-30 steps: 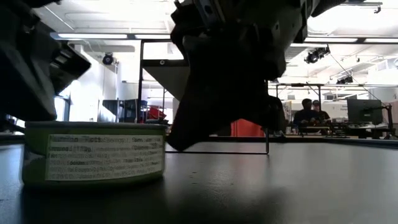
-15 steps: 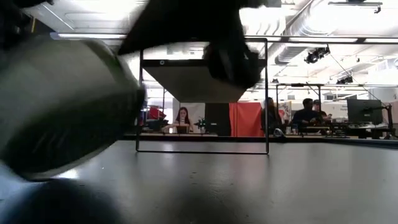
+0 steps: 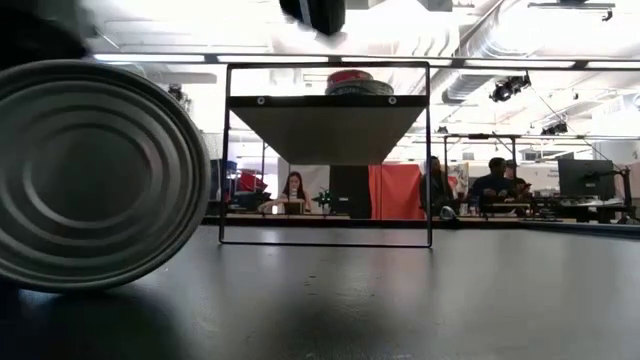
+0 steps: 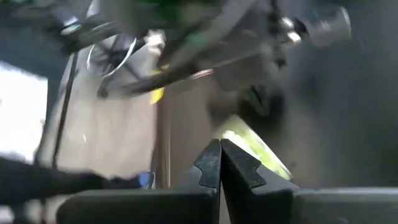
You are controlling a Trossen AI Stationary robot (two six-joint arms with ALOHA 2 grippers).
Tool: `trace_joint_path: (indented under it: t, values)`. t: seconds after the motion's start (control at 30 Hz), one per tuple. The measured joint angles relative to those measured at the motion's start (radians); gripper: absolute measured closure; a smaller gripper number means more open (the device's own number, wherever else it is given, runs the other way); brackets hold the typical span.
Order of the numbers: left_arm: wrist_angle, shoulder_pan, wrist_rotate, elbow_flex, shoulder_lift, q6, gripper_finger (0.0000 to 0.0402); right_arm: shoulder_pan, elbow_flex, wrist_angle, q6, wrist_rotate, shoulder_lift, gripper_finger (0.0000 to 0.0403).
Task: Stack canned seafood by type on shelf
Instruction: Stack the dark green tuna can on top of the dark green tuna can on the shelf
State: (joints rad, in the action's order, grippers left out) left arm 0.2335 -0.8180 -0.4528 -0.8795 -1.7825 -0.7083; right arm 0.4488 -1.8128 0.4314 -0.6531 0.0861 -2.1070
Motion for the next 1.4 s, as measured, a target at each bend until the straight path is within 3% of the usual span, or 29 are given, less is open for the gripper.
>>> trace_joint_path:
  t: [0.2,0.33,0.5,0.63,0.73,0.83,0.93,1.03,1.13,1.4]
  values:
    - [0.194,-0.115,-0.043,0.0,0.099,-0.271,0.0401,-0.007,-0.122,0.067,0.41,-0.008,0.003,0.0401]
    - [0.223,-0.184,-0.018,0.0,0.176,-0.482,0.0401,-0.044,-0.125,0.055,0.514,-0.105,0.003,0.0371]
    - [0.171,-0.243,-0.011,-0.001,0.269,-0.669,0.0401,-0.067,-0.123,0.063,0.616,-0.205,-0.033,0.0276]
    - [0.092,-0.27,-0.109,-0.002,0.325,-0.782,0.0401,-0.055,-0.122,0.061,0.685,-0.212,-0.088,0.0178]
    - [0.016,-0.28,-0.219,-0.002,0.354,-0.778,0.0401,-0.048,-0.121,0.05,0.757,-0.173,-0.135,0.0119]
    - [-0.035,-0.282,-0.305,-0.002,0.366,-0.756,0.0401,-0.049,-0.12,0.025,0.768,-0.079,-0.172,0.0086]
    - [-0.07,-0.281,-0.4,-0.003,0.367,-0.756,0.0401,-0.051,-0.12,0.004,0.758,-0.061,-0.199,0.0076]
    - [-0.1,-0.281,-0.471,-0.003,0.367,-0.756,0.0401,-0.05,-0.12,0.004,0.732,-0.111,-0.222,0.0076]
    - [-0.118,-0.281,-0.484,-0.003,0.367,-0.755,0.0401,-0.048,-0.12,0.0,0.731,-0.153,-0.242,0.0076]
    - [-0.13,-0.281,-0.511,-0.003,0.367,-0.755,0.0401,-0.032,-0.12,-0.128,0.812,-0.139,-0.28,0.0075]
